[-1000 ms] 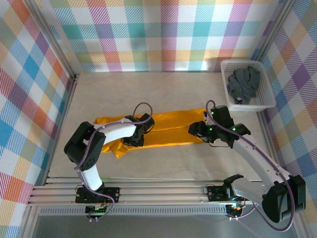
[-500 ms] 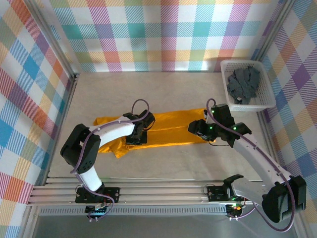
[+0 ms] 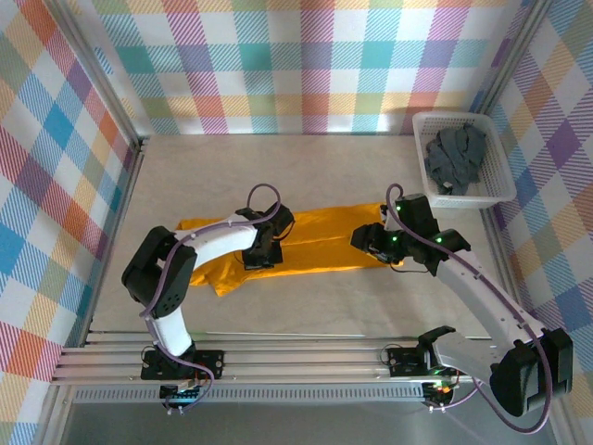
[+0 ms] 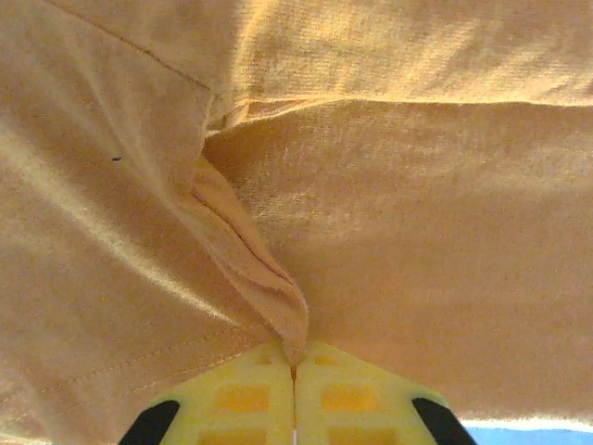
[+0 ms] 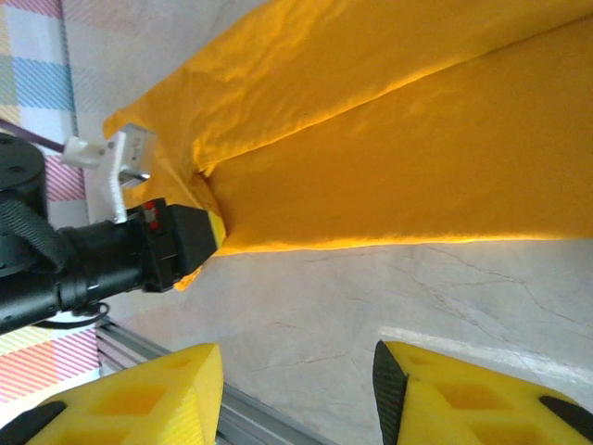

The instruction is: Fold and stack the t-shirts

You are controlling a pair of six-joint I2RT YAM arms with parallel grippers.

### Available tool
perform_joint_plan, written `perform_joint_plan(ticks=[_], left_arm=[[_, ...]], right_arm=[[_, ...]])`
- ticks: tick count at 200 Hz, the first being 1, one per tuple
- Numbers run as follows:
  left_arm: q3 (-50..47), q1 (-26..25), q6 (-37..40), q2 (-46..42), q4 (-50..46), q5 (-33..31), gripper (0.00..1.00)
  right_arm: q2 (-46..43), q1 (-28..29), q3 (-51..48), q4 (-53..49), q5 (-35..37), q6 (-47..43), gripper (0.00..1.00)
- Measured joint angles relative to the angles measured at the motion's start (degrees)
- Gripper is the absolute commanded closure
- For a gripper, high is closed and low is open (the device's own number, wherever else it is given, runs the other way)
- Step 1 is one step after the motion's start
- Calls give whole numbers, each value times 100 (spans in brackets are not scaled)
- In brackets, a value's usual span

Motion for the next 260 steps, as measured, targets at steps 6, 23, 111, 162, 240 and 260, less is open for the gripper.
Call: perform_joint_plan(ticks=[6,23,111,162,240,260], left_arm=[[0,0,-24,2,-4,0,51],[-55,26,-98,-103,26,-24,47],[-2096,3436,17,-3250,157,-35,59],[-2575,3995,160,-3191,1051,321,61],[-2704,4076,313,-2240,1853,870,63],[-2734,4076,326,-2232,1915,929,63]], right_arm=[[0,0,0,22,-35,0,52],[0,0,0,68,-105,0,52],[2,0,-44,278,-334,17,52],[-2,0,-44,284,-374,17,51],[39,0,-46,295,-391,15,51],[39,0,-46,297,-391,15,51]])
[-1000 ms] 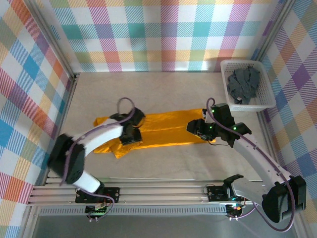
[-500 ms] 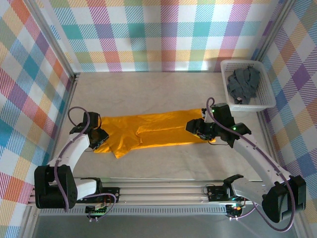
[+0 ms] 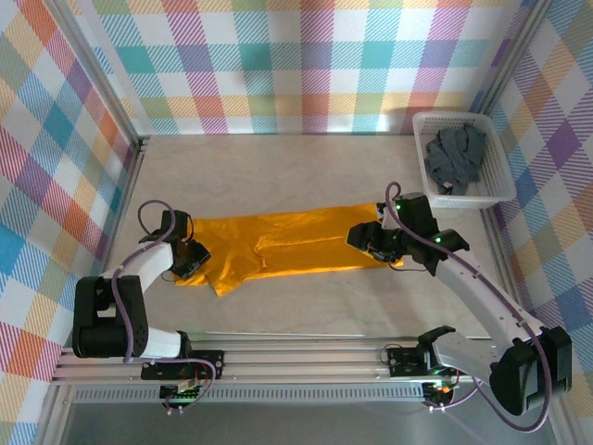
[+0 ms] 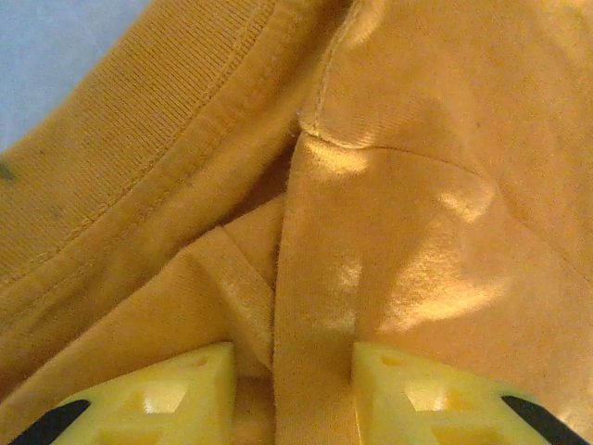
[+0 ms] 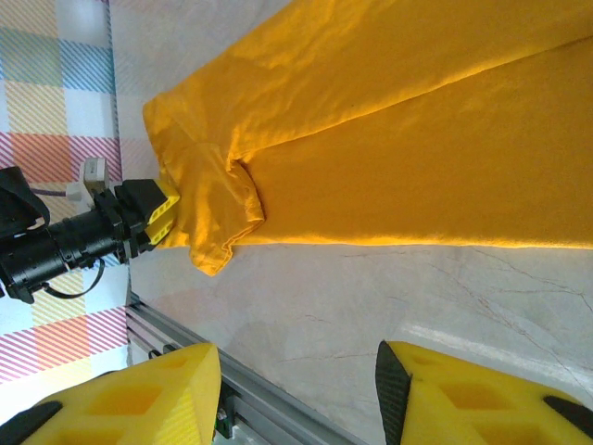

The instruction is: Fold and stack the t-shirts

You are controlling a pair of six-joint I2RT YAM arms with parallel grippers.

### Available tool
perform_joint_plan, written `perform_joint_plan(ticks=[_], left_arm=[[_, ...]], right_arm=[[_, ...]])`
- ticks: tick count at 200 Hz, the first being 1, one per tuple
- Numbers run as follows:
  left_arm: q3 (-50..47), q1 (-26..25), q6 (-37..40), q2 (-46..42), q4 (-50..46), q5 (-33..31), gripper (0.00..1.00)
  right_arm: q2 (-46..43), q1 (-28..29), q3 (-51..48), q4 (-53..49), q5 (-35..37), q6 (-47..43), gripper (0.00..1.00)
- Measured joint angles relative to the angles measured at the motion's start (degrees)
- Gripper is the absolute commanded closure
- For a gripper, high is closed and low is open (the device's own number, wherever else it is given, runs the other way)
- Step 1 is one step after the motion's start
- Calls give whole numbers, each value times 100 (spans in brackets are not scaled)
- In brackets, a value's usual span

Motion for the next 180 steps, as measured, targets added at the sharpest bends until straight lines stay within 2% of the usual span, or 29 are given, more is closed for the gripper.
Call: perform_joint_plan(ticks=[51,94,126,180], left_arm=[[-7,0,-7,-173,50,181,69],[4,2,55,-190,42,315,89],[7,2,114,-188,39,343,100],[109,2,131,-284,-243,155,100]], right_arm=[[37,0,0,11,0,0,51],[37,0,0,11,2,0,51],[37,0,0,11,0,0,51],[70,0,0,11,0,0,52]])
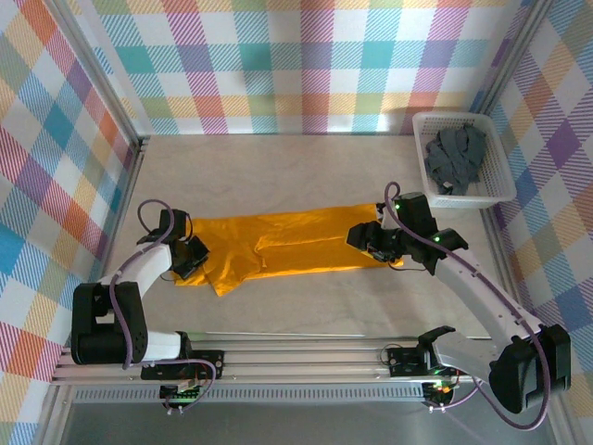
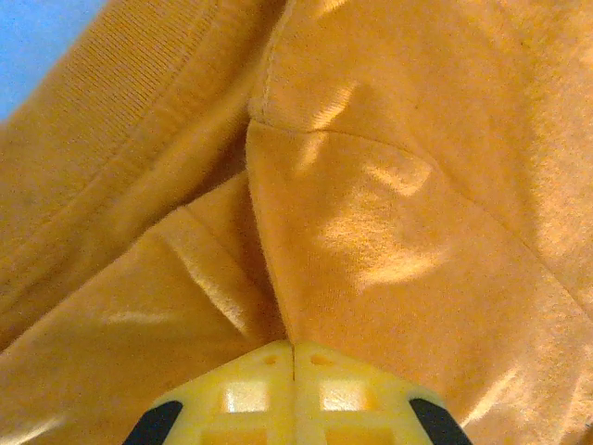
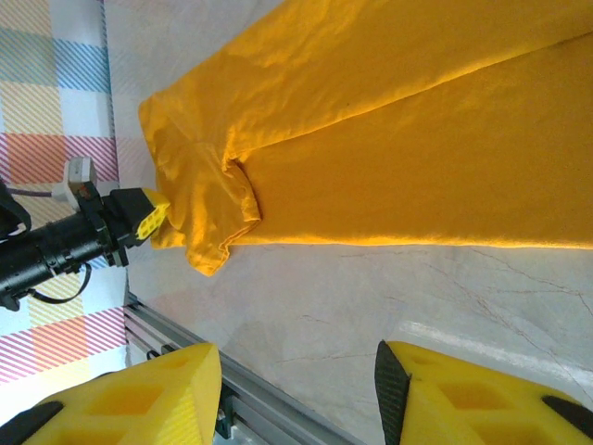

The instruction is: Fold and stack the t-shirts

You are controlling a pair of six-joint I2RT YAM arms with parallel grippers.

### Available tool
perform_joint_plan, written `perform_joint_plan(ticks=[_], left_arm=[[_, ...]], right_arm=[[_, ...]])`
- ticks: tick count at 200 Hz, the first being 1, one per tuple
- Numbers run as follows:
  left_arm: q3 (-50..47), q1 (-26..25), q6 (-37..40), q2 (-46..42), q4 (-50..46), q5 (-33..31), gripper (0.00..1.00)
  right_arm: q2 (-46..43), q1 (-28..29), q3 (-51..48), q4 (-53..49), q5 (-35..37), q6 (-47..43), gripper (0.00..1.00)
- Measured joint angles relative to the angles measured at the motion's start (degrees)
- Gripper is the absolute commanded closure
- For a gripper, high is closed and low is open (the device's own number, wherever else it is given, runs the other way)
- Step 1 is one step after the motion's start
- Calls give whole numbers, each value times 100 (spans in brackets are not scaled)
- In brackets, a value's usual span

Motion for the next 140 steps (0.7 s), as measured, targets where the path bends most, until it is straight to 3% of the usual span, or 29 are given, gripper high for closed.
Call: perform_joint_plan(ticks=[60,140], left_arm=[[844,0,4,-17,-483,-232,100],[2011,0,179,1064,-1143,-575,100]], right_arm=[[4,0,2,-2,0,0,52],[4,0,2,0,0,0,52]])
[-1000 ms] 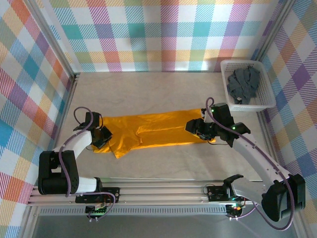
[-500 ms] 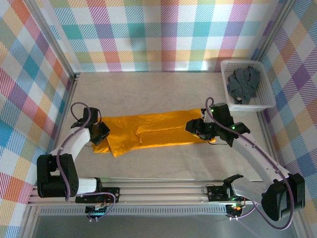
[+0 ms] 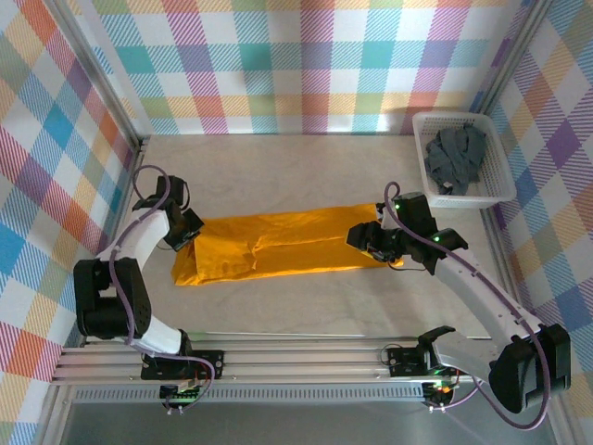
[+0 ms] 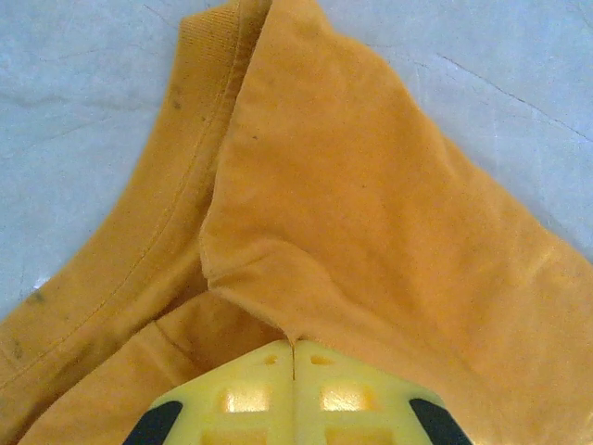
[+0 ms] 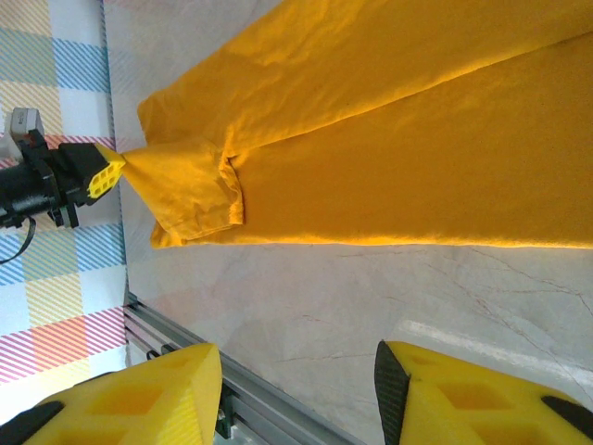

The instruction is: Fold and stack the t-shirts

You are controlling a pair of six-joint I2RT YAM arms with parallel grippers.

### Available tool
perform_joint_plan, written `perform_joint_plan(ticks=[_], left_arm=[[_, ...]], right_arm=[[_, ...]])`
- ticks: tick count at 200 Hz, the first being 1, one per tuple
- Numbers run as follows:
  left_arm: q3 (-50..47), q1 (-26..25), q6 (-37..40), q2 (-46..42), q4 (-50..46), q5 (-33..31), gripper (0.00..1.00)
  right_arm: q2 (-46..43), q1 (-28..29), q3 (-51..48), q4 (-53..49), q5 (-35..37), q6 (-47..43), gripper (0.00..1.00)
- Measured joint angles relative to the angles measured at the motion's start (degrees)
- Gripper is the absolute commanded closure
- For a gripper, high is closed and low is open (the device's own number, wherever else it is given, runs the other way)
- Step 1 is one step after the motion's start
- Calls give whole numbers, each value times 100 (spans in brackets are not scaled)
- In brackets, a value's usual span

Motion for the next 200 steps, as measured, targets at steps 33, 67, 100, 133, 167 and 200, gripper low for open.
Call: perform_joint_plan(ticks=[33,67,100,133,167,200], left_arm=[[249,0,105,422,-107,-155,100],[474,0,153,809,-103,-348,100],[632,0,260,1119,-125,-470,100],[925,0,275,1239,-385,-721,62],[909,-181,131,308,-852,-1270,63],[227,-922,-546,-1217,-833,-903,75]], right_arm=[[0,0,0,-2,0,0,52],[0,0,0,0,0,0,52],[79,0,-2,2,26,-22,52],[341,-61,13,-26,186,-221,52],[999,-459,343,-299,595,-634,55],[2214,-800,1270,-581,1311,-1137,59]])
